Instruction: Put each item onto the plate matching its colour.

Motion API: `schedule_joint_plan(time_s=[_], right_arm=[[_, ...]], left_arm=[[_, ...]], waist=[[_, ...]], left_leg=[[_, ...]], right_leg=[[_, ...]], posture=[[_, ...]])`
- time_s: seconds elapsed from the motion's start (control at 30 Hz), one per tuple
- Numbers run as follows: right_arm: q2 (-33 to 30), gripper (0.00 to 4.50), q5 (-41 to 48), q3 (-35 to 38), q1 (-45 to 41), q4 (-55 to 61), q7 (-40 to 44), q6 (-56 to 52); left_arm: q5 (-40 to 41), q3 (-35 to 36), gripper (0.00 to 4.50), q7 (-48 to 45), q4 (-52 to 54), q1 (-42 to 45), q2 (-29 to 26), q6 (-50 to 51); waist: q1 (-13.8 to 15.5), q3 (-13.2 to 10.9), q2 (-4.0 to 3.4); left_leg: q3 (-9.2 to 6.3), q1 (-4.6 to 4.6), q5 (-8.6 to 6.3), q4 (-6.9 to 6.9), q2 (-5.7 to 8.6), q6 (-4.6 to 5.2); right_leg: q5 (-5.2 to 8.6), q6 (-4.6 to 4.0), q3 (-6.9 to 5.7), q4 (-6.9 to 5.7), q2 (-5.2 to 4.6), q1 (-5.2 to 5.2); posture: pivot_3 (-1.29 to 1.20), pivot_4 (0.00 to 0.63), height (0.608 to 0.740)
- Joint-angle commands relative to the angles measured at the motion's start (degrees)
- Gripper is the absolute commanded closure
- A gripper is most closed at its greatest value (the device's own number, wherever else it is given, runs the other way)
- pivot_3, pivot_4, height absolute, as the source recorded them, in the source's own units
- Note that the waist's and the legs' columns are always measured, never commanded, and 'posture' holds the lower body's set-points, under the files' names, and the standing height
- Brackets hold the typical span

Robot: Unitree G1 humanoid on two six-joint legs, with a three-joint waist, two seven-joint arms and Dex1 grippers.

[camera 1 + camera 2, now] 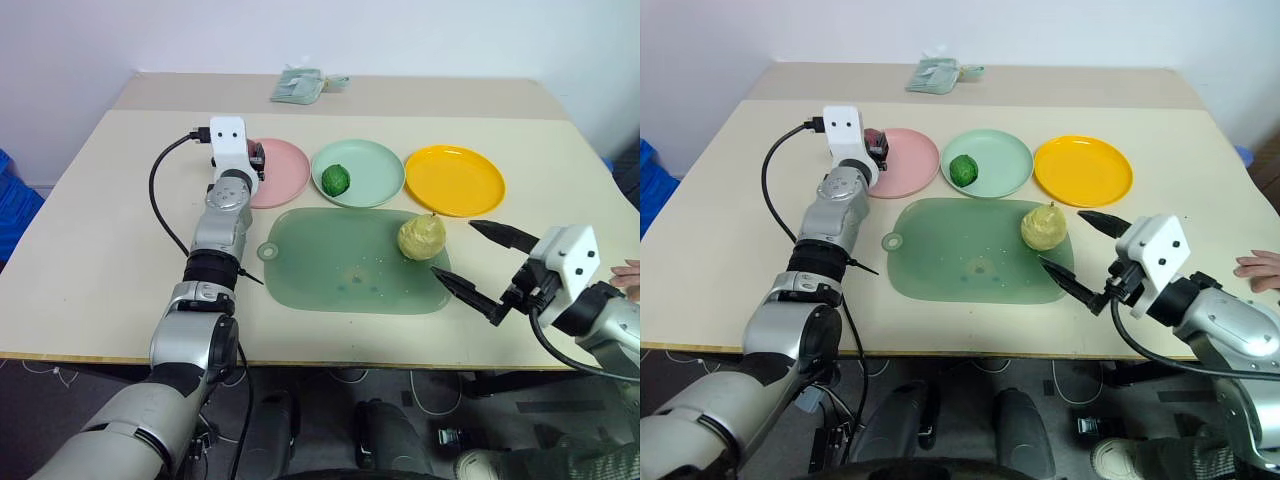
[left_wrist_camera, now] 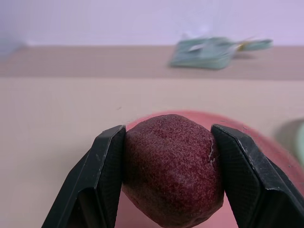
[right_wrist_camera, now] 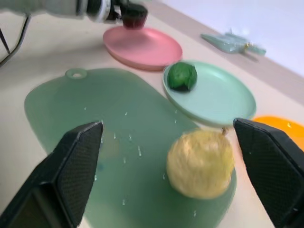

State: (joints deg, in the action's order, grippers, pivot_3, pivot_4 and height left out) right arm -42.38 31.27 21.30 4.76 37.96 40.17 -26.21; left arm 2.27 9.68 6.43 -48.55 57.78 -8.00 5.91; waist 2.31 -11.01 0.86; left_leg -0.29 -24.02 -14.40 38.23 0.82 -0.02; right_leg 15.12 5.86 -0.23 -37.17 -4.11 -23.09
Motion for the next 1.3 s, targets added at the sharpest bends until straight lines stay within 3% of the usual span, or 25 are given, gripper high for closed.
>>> schedule_joint_plan(time_s=[0.03, 0.3, 0.87, 1.27, 1.3], right_arm=[[0.4, 0.0, -0.8, -1.2, -1.8, -0.1, -0.4, 1.8], [1.4, 0.0, -0.4, -6.4, -8.9, -0.8, -1.0, 1.3], [5.4, 0.0, 3.5, -8.5, -14.9, -4.7, 1.7, 3.1], [7.2, 0.0, 7.8, -9.9, -19.6, -4.9, -1.0, -1.1], [7.4, 0.0, 8.4, -10.0, -20.3, -5.1, -1.5, -1.6]], left_arm=[[-0.7, -0.3, 1.8, 0.7, -4.9, 3.2, 0.1, -5.1], [-0.8, -0.3, 1.8, 0.7, -10.4, 4.2, 0.1, -8.8], [0.2, 0.5, 1.8, 0.0, -10.1, 2.7, 0.5, -9.1], [1.8, 0.9, 1.8, -2.7, -9.4, 1.8, 0.6, -9.4], [1.9, 1.0, 1.5, -3.4, -9.3, 1.7, 0.5, -9.5]], waist=[[-0.1, 0.0, 0.0], [-0.2, 0.0, 0.0], [-0.1, 0.0, 0.0], [-0.2, 0.0, 0.0], [-0.2, 0.0, 0.0]], left_leg=[[0.0, 0.0, 0.0, 0.0, 0.0, 0.0], [0.02, 0.0, 0.0, -0.01, 0.0, 0.0], [0.02, -0.02, 0.0, -0.01, 0.04, 0.0], [0.02, -0.02, 0.0, -0.01, 0.03, 0.0], [0.02, -0.02, 0.0, -0.01, 0.03, 0.0]], right_leg=[[0.0, 0.0, 0.0, 0.0, 0.0, 0.0], [0.0, 0.0, 0.0, -0.01, 0.0, -0.04], [-0.03, 0.04, 0.0, -0.02, -0.01, -0.04], [-0.03, 0.04, 0.0, -0.02, -0.02, -0.05], [-0.03, 0.04, 0.0, -0.02, -0.02, -0.06]], posture=[[0.0, 0.15, 0.74], [0.0, 0.15, 0.74], [0.0, 0.15, 0.74], [0.0, 0.15, 0.74], [0.0, 0.15, 0.74]])
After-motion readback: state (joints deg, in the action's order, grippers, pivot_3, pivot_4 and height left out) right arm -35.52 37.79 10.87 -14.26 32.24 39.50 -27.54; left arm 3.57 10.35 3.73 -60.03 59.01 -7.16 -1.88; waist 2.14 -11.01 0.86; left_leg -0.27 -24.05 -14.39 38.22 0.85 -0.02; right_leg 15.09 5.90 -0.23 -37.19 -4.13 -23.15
